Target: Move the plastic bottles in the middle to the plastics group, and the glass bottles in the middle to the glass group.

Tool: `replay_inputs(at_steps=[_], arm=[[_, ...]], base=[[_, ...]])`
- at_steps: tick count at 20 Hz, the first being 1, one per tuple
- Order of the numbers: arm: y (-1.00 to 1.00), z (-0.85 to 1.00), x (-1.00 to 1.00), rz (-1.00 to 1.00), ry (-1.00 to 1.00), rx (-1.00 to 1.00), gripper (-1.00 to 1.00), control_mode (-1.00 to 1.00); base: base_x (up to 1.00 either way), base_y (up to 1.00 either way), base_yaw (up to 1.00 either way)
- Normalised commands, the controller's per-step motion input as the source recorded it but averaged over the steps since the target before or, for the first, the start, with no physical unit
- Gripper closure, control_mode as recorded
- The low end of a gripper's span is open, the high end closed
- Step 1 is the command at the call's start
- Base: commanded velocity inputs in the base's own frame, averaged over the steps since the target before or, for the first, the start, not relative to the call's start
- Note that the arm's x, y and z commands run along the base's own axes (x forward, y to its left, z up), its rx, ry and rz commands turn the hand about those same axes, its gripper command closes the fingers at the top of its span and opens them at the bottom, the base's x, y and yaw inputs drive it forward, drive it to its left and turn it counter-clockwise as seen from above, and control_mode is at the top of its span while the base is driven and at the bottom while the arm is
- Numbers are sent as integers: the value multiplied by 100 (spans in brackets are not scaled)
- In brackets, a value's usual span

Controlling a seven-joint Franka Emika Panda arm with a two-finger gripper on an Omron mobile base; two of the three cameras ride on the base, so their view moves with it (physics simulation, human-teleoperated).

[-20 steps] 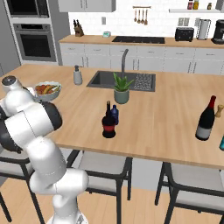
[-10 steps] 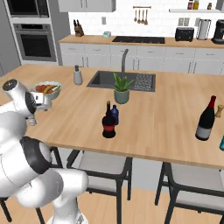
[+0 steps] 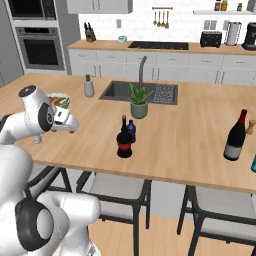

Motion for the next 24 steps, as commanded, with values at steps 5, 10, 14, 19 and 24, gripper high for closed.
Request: replay_inputs(at_steps=[5, 10, 14, 19, 24], arm=[[-95, 22, -25, -29, 7, 0, -100, -100], [-89, 0, -2, -16, 1, 3, -100, -100], [-79, 0, 6, -3, -3, 10, -100, -100], [-59, 8, 0, -1, -6, 5, -100, -100], [-18, 8, 13, 2, 0, 1, -100, -100]], base=[[0, 0, 0], [0, 0, 0], [0, 0, 0], [0, 0, 0], [0, 0, 0]])
